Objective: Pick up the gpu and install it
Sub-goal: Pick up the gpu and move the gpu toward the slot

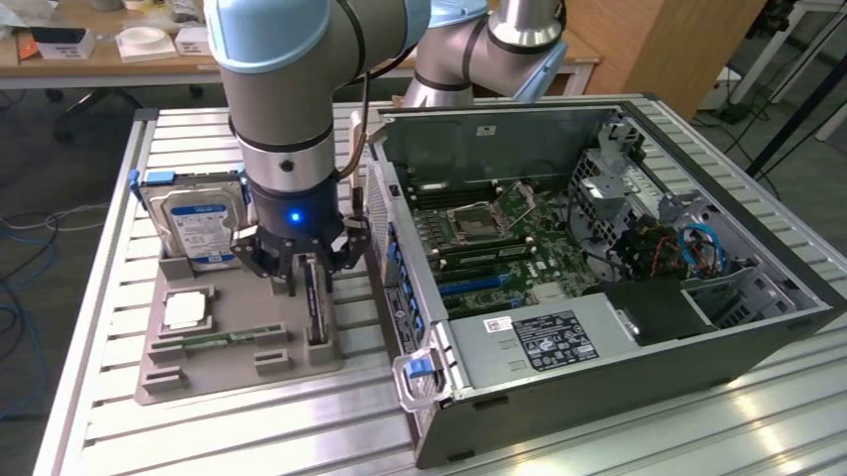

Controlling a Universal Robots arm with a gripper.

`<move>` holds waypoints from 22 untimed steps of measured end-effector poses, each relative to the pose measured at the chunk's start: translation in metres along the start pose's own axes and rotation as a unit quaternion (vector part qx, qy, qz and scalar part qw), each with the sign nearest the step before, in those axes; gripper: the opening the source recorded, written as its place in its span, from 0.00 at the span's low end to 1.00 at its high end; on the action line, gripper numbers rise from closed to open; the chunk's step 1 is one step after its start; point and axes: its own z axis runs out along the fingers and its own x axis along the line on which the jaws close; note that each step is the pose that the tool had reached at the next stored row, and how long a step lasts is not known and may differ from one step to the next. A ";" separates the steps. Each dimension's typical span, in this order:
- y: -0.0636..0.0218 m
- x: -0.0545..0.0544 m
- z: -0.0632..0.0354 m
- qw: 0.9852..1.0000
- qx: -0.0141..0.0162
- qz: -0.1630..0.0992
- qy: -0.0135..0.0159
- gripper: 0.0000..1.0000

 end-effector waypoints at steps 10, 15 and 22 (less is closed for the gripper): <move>0.0000 0.000 0.0000 1.000 0.000 0.000 0.000 0.39; 0.0000 0.000 0.0018 1.000 0.000 0.000 0.000 0.39; 0.0000 0.000 0.0019 1.000 0.000 0.000 0.000 0.39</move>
